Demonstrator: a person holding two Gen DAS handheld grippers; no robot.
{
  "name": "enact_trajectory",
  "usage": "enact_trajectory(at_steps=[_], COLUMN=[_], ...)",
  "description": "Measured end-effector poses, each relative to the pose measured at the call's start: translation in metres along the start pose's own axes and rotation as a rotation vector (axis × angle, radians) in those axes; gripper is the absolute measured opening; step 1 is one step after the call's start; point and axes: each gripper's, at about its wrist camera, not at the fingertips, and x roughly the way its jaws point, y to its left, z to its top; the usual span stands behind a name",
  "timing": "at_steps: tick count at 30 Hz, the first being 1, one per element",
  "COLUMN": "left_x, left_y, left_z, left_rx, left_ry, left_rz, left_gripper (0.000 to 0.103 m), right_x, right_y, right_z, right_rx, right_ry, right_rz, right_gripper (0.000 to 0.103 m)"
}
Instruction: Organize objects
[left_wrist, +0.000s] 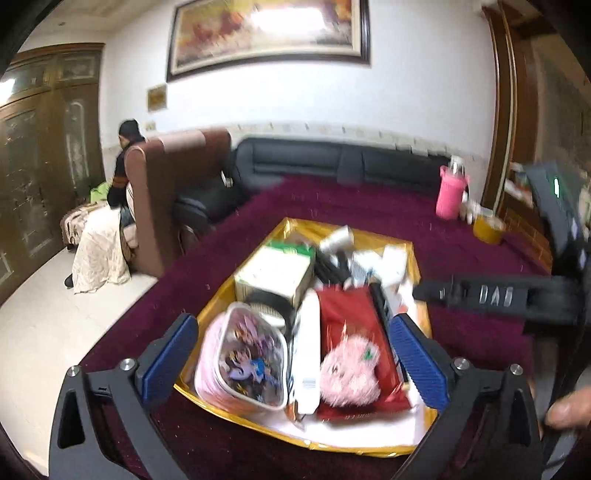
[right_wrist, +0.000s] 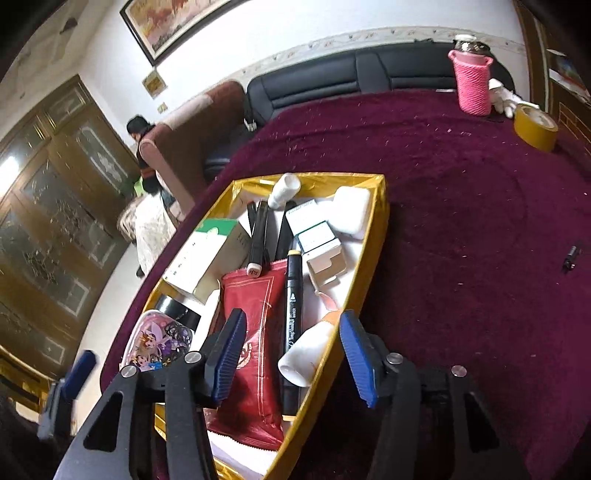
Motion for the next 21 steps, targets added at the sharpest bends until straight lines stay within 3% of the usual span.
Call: enact_trajectory(at_steps=[4,6,10,12,15,21], left_x=[-0.005,-0.003,0.0,0.0,0.002,-0.008], left_y=[0.012,0.016,0.024,0.025,0.018,0.009], left_z=[0.006,0.008,0.008,0.004,0.002,0.004], left_rx=[-0.09,-0.121,-0.187,-0.214,-0.168,-0.136], left_ry=[-0.023,-0.009,0.036,0.064,0.084,0.037], left_rz=[-0.124,-0.121,-0.059,0.048,0.081,0.183], left_gripper=[0.103,0.103,0.103,0.103,0.103,0.103], right_x=[-0.021,-0.029,-0.041,-0.045,-0.048,-0.051], right_y=[0.002,0.006,0.018,0.025,0.033,0.036], right_z=[-0.008,-0.011,-0.022,-0.027,-0.036,-0.043], right_rx=[-0.037,-0.069,-0.168,-0.215,-0.273,-0.314], right_ry=[-0.089,-0.119,-0.164,-0.18,-0.202,-0.217], right_rz=[-0.022,-0.036,-0.09,-0.117,-0.152,-0.197], right_gripper=[0.061,0.064,0.07,0.072,0.077,0.084])
